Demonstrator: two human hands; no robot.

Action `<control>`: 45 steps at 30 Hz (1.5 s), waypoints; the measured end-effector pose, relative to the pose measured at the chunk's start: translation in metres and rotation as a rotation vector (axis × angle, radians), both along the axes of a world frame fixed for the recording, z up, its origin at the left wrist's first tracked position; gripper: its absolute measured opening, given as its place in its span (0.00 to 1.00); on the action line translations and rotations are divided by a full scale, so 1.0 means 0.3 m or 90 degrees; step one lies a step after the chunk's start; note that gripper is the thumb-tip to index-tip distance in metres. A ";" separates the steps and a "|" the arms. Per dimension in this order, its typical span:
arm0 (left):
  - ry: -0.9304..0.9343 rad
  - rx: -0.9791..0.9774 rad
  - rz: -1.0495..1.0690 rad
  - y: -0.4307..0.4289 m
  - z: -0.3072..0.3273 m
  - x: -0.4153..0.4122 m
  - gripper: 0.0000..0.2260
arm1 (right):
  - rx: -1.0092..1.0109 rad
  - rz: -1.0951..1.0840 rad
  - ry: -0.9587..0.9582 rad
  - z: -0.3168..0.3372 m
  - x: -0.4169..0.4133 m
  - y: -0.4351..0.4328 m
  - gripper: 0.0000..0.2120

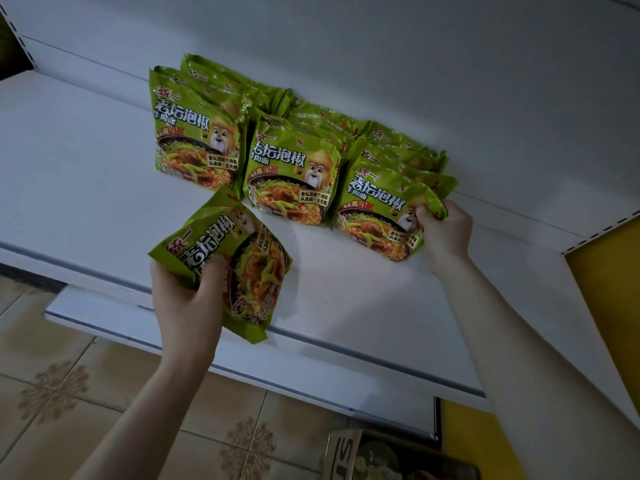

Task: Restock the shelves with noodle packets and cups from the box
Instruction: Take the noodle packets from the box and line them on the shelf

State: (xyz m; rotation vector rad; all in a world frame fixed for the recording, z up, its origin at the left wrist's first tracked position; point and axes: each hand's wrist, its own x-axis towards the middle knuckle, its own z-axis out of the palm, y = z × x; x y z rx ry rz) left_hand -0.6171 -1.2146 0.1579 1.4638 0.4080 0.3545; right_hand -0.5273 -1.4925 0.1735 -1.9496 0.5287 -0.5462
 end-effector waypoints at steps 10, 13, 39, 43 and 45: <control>0.012 0.013 0.017 -0.002 -0.016 -0.003 0.08 | 0.041 0.018 0.023 0.015 0.050 -0.002 0.03; 0.009 0.012 0.013 -0.001 -0.018 -0.004 0.07 | 0.090 0.014 0.042 0.022 0.038 -0.008 0.10; -0.022 -0.108 -0.117 0.063 0.012 -0.023 0.09 | 0.171 0.011 0.073 -0.054 -0.136 0.131 0.07; -0.011 -0.174 -0.183 0.101 0.033 -0.019 0.11 | 0.184 0.314 0.156 0.008 -0.122 0.278 0.03; 0.002 -0.202 -0.194 0.130 0.040 -0.016 0.13 | 0.195 0.421 0.205 0.031 -0.110 0.328 0.05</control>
